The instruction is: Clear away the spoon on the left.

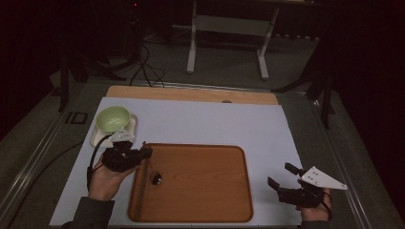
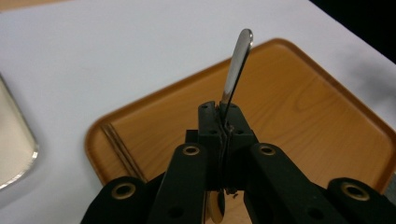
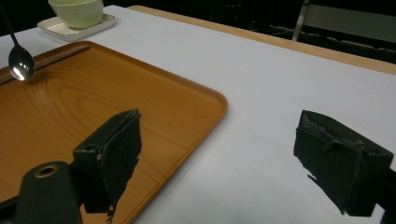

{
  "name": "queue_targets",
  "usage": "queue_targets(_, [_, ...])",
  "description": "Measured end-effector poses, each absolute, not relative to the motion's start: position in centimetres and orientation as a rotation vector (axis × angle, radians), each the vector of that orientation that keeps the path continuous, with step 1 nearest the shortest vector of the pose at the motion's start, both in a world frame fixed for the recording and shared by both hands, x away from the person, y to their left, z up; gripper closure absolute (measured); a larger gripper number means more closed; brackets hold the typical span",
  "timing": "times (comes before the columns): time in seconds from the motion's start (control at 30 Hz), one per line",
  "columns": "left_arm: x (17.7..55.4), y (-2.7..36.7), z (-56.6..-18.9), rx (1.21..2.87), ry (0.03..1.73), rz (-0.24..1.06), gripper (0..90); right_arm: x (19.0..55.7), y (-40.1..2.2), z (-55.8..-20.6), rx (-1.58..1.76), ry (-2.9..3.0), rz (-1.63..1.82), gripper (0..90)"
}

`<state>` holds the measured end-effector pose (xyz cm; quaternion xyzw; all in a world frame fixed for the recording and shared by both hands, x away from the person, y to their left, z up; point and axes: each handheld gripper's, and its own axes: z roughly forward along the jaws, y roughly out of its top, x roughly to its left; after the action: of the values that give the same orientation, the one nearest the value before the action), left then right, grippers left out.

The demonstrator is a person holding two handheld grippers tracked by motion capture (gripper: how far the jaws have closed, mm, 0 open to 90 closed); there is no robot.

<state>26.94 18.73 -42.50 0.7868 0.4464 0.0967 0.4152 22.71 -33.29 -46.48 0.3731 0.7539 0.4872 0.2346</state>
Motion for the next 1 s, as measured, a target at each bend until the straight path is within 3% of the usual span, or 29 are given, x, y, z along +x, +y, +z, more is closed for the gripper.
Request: queue_targets(1.0, [27.6, 17.6, -49.6, 2.013, 1.235, -0.009, 79.4, 22.7, -33.3, -46.4, 1.026, 2.065, 1.340, 14.6])
